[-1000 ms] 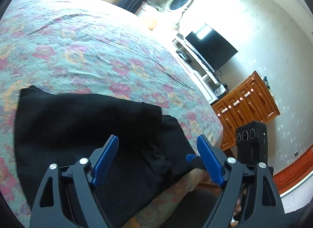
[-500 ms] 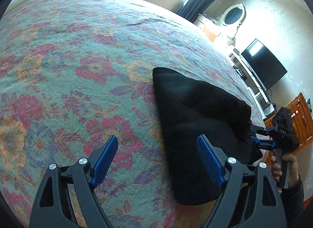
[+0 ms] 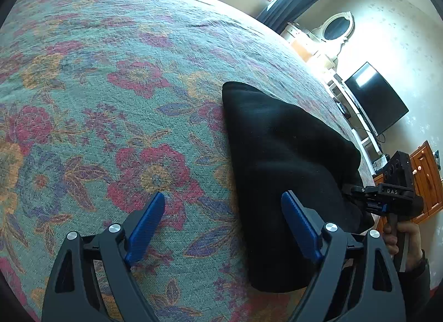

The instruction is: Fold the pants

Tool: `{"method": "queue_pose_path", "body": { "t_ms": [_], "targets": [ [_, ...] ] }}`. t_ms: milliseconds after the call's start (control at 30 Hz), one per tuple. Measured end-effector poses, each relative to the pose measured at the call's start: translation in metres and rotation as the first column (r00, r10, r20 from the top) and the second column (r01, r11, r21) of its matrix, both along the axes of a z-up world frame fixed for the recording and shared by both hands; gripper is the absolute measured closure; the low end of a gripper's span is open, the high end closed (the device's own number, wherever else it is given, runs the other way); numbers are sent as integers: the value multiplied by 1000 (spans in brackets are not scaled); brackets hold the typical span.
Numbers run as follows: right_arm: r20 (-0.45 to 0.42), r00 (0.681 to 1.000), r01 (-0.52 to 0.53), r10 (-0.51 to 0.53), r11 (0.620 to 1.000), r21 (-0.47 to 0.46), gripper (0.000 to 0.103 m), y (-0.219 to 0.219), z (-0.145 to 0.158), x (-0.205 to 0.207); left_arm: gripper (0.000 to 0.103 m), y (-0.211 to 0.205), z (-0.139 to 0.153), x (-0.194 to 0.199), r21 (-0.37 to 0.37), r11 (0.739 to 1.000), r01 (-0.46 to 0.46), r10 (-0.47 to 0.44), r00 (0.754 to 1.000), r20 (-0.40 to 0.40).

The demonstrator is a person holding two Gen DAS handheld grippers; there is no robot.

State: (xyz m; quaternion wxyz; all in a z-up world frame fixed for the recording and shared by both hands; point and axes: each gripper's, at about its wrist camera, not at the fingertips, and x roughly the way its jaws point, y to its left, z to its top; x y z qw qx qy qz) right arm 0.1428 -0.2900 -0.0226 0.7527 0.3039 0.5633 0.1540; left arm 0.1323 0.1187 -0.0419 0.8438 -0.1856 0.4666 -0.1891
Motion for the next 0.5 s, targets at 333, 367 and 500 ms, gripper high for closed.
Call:
{"method": "queue_pose_path", "body": {
  "t_ms": [333,367,500],
  "targets": [
    [66,997,21,-25,998,54,90,-4,18,-8,18,-2,1,0,20,1000,0,0,1000,2],
    [79,997,22,-27,998,61,90,-7,22,-10,18,-2,2,0,23,1000,0,0,1000,2],
    [123,992,14,-23,997,74,91,-12,43,-12,18,-5,4,-1,31,999,7,-7,1000,4]
  ]
}}
